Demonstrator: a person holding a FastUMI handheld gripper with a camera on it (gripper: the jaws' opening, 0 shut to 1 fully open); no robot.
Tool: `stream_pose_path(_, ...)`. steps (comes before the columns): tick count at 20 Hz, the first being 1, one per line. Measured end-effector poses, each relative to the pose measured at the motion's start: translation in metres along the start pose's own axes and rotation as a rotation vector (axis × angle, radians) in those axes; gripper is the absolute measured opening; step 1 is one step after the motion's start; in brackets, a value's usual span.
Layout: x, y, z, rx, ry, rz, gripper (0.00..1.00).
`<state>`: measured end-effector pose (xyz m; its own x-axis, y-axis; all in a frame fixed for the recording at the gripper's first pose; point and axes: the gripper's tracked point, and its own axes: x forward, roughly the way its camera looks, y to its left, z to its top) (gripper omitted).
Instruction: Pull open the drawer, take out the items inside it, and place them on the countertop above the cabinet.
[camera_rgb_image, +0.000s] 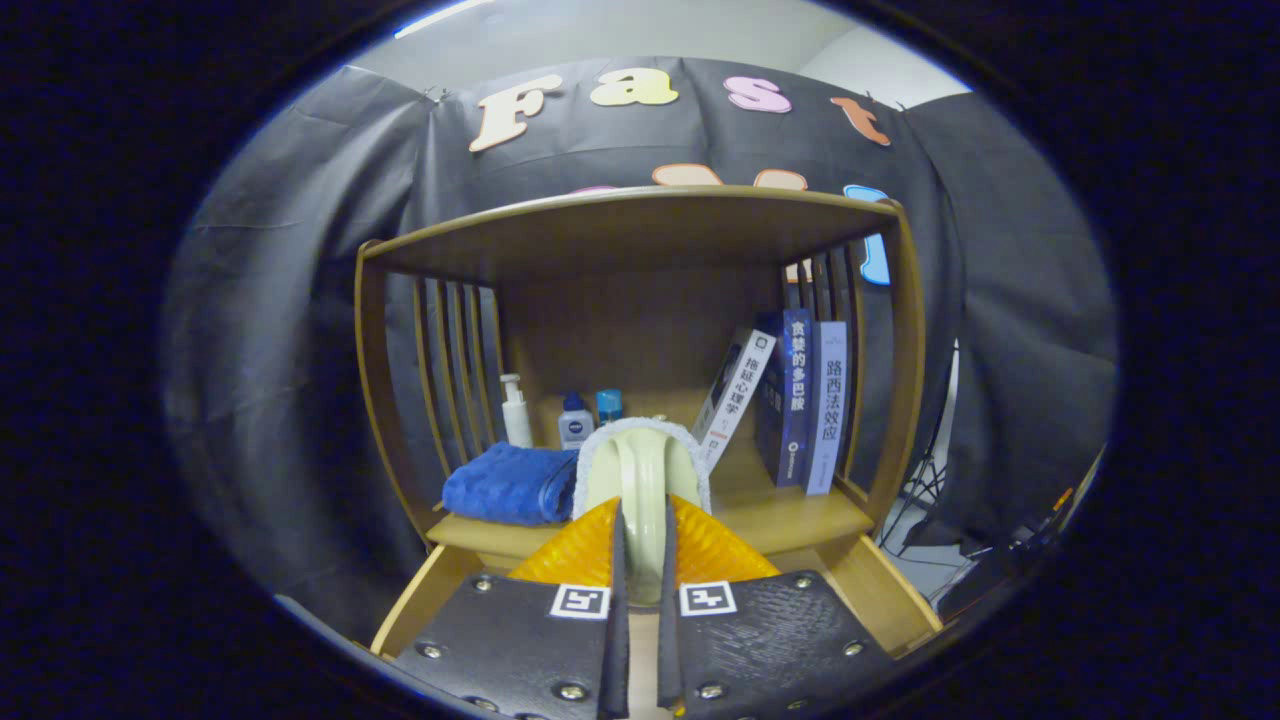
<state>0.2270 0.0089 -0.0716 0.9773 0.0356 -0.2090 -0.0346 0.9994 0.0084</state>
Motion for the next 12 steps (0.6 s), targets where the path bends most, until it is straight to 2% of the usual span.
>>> stream_pose_path(4, 0.053, 0.005, -0.007, 0.007, 0.060, 0.008, 0.11)
stream_pose_path(12, 0.162, -0.025, -0.093, -0.028, 0.317, -0.058, 0.12)
